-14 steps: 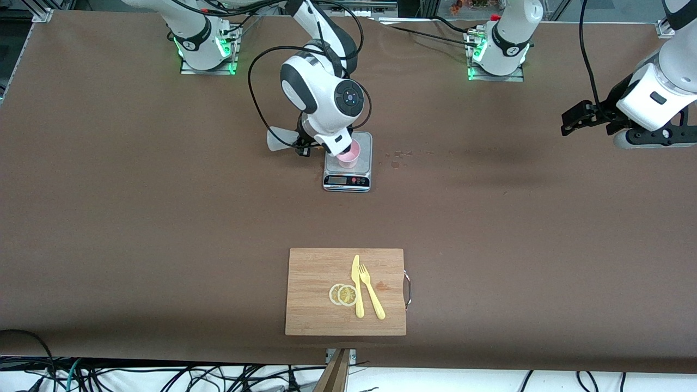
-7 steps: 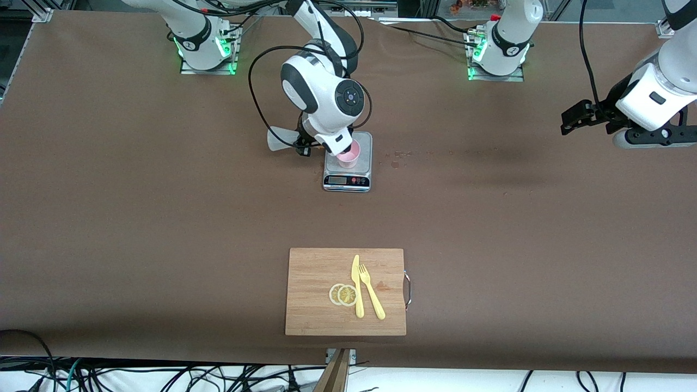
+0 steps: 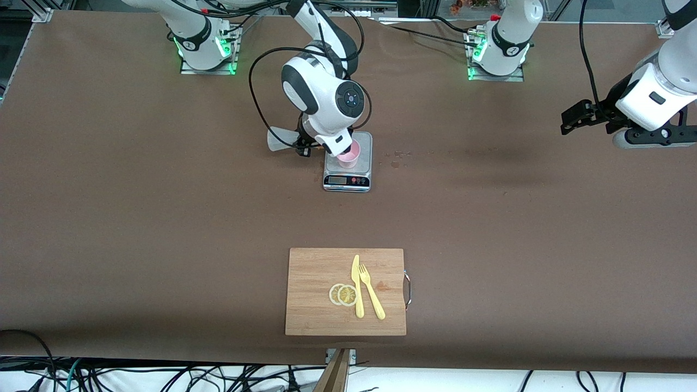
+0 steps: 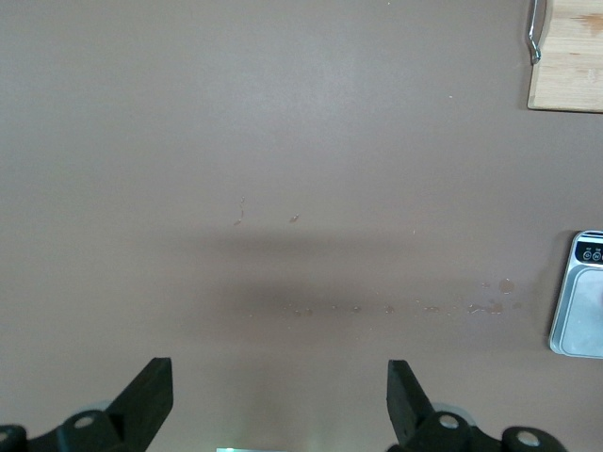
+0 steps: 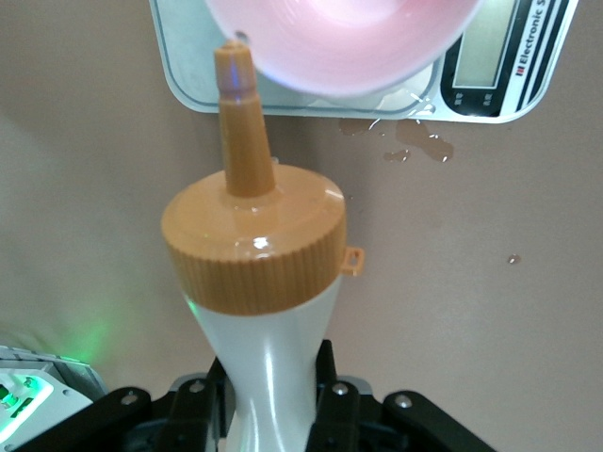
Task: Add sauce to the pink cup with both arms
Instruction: 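Tilt the bottle nozzle into the pink cup with the right gripper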
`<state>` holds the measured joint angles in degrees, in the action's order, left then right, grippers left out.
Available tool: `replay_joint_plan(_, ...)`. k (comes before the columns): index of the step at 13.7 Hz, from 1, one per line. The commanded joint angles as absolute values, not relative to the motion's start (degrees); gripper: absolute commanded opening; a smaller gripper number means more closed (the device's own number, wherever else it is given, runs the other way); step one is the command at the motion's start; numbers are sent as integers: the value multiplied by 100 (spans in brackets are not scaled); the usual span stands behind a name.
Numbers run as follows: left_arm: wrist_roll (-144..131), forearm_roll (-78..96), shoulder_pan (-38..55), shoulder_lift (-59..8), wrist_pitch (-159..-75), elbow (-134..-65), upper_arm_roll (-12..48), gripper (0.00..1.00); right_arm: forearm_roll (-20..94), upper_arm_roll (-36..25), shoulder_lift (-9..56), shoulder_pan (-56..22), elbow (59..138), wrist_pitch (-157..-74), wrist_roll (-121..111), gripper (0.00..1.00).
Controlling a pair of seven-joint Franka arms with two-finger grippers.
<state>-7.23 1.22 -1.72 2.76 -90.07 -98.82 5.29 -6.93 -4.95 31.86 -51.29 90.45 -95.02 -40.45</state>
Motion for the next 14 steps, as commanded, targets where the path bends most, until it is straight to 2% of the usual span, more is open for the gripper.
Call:
replay_joint_plan(1, -624, 229, -229, 272, -8930, -9809, 563, 100, -791, -483, 3243, -5142, 8807, -9281, -3981, 16)
replay_joint_plan(5, -615, 229, -229, 272, -8930, -9809, 563, 100, -791, -483, 3234, -5133, 8807, -9281, -3990, 16)
replay_joint_plan(8, -607, 229, -229, 272, -8930, -9809, 563, 100, -782, -492, 3226, -5107, 8763, -9273, -3999, 21)
replay_joint_plan(14, -615, 229, -229, 272, -8930, -9809, 563, 100, -520, -545, 2980, -4870, 8763, -9281, -4122, 21)
